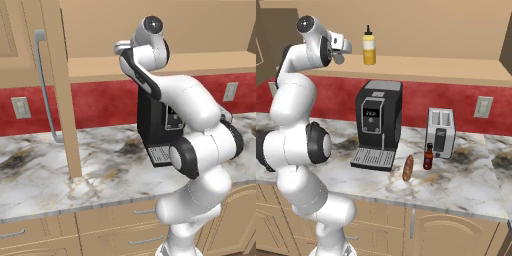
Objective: There are various items on the counter. Only move the condiments/shakers into the cabinet.
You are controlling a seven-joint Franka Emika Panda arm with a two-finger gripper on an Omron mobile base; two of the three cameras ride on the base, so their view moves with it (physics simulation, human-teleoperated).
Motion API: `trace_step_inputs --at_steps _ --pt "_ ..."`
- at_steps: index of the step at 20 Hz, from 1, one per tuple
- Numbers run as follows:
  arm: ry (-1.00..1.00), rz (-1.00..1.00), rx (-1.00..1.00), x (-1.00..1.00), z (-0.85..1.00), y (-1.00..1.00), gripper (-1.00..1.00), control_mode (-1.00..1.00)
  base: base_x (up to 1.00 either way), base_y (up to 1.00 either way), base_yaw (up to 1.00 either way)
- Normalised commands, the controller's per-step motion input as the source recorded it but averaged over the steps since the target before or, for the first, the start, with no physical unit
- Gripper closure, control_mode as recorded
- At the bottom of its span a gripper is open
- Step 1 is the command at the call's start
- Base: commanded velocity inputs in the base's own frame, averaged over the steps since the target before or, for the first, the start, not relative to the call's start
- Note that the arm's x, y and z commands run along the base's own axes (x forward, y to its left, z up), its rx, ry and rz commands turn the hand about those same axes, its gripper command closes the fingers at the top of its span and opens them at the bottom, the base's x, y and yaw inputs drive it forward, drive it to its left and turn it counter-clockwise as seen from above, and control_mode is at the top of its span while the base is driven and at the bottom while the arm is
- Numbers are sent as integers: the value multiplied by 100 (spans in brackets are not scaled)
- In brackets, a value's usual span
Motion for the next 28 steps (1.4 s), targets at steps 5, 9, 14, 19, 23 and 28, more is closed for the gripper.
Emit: trace_step_inputs --at_steps 5,9,14,19,23,28 --pt "0 0 -1 25 -4 0 100 -100 0 0 0" --pt "-1 0 -1 21 -3 0 100 -100 0 0 0" --pt "0 0 0 26 -12 -3 100 -100 0 0 0" --pt "0 0 0 13 0 -2 100 -100 0 0 0" --pt "0 0 0 20 0 0 -100 -100 0 0 0" --pt "0 0 -1 22 -1 0 -100 -100 0 0 0"
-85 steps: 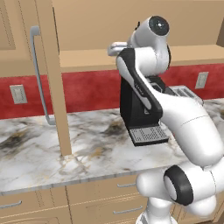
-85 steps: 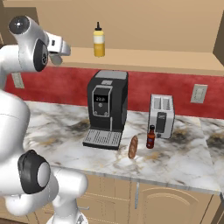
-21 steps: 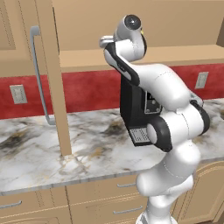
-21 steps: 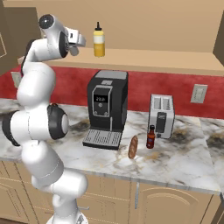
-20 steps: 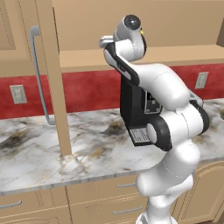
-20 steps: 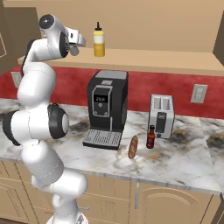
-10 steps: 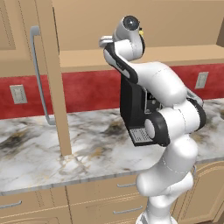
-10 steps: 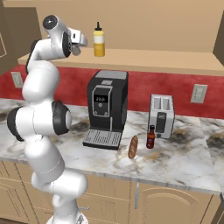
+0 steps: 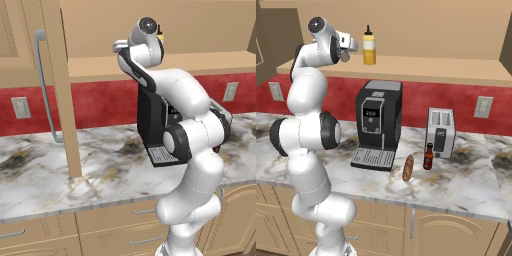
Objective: There are various items on the counter. Only move the condiments/shakers into the cabinet.
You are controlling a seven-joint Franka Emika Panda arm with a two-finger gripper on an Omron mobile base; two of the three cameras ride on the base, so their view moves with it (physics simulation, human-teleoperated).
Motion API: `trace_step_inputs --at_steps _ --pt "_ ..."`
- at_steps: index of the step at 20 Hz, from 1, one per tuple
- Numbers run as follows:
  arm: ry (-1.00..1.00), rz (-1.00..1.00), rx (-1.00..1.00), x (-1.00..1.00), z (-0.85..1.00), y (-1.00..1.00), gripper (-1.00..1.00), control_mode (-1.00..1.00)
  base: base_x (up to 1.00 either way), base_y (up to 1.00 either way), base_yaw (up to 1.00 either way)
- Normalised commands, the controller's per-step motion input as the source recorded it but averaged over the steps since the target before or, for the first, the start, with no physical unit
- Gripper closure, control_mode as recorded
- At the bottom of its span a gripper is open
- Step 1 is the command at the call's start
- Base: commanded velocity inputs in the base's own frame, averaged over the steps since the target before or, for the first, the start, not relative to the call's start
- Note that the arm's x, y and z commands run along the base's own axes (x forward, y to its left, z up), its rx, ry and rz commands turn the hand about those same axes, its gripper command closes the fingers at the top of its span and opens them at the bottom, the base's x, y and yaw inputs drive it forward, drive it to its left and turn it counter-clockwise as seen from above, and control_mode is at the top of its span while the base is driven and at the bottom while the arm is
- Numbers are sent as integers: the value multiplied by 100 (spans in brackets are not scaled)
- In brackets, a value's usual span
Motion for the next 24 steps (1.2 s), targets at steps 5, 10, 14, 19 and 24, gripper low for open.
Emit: trace_step_inputs --at_steps 5,10,14,19,24 --pt "0 0 -1 27 -3 0 -100 -100 0 0 0" --pt "-1 0 -3 24 -9 0 -100 -100 0 0 0" --pt "0 0 -1 20 -4 0 -100 -100 0 0 0" --pt "0 0 -1 21 -3 0 -100 -100 0 0 0" --pt "-2 0 -2 16 -6 0 -100 -100 0 0 0"
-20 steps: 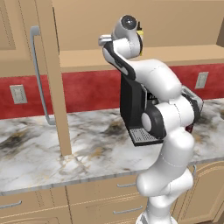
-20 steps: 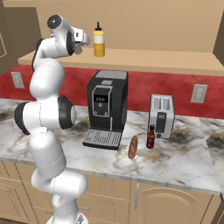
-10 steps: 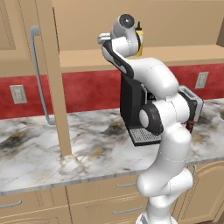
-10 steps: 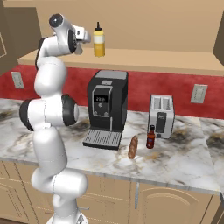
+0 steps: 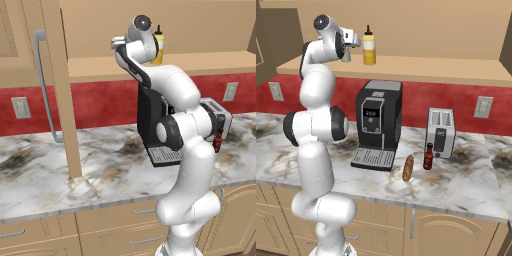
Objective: There are various items on the counter. Only move the condiments/shakers into the cabinet.
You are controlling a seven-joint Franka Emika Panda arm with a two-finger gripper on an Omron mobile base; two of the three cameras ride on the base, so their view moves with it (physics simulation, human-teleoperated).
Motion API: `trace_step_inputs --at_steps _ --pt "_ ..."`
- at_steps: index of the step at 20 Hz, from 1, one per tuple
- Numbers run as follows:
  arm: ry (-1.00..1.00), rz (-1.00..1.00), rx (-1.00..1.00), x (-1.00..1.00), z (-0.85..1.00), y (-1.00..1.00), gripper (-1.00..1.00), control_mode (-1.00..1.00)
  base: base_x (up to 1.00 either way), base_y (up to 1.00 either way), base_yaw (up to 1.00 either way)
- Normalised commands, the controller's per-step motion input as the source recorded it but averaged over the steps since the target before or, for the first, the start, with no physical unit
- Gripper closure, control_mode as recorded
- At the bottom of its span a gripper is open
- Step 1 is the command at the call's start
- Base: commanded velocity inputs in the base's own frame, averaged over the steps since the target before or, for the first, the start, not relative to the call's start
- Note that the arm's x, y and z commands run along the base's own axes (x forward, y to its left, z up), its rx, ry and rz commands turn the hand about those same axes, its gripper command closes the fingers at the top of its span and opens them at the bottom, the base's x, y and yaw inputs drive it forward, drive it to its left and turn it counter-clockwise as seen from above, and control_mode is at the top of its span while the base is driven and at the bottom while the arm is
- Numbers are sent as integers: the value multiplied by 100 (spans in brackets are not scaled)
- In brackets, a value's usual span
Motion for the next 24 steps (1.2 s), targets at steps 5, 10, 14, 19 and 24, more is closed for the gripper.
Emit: trace_step_inputs --at_steps 5,10,14,19,24 --pt "-1 0 -1 6 -3 0 -100 -100 0 0 0" --pt "-7 0 0 -30 0 0 -100 -100 0 0 0" --pt "-22 0 0 -86 0 0 -100 -100 0 0 0" --pt "-20 0 0 -96 -3 -1 -100 -100 0 0 0" --pt "-29 0 1 -100 -17 -25 -100 -100 0 0 0"
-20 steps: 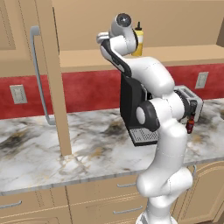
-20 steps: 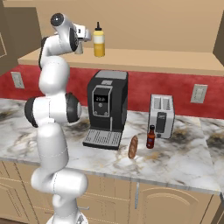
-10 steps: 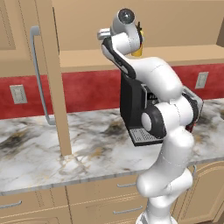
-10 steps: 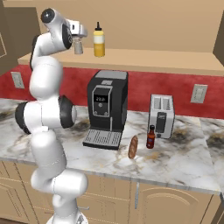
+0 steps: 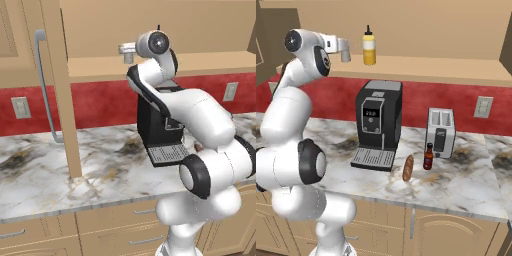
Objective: There are various items on the counter. Only move the condiments/shakers into the cabinet.
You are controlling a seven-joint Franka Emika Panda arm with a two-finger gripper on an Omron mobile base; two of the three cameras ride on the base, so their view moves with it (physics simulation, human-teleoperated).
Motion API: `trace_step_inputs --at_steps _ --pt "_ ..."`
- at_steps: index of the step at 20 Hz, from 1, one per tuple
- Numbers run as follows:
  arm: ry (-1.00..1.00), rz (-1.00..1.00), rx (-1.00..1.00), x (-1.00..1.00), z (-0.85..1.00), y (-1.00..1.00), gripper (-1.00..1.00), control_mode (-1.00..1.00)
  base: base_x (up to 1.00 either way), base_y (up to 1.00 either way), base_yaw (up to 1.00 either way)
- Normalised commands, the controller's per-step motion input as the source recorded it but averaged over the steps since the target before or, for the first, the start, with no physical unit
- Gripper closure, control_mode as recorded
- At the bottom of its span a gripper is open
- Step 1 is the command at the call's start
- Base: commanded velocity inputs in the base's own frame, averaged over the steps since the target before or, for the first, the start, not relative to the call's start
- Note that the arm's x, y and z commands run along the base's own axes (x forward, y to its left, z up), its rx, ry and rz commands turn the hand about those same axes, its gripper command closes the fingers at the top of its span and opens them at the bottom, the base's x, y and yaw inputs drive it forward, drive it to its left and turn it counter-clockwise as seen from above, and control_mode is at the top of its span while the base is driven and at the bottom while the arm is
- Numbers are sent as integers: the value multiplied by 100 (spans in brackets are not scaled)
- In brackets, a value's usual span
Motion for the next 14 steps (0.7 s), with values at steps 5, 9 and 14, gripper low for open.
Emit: trace_step_inputs --at_steps 5,9,14 --pt "-38 -1 7 -100 0 -33 -100 -100 0 0 0" --pt "-33 -2 8 -100 0 -37 -100 -100 0 0 0" --pt "-18 -4 15 -100 9 -41 -100 -100 0 0 0"
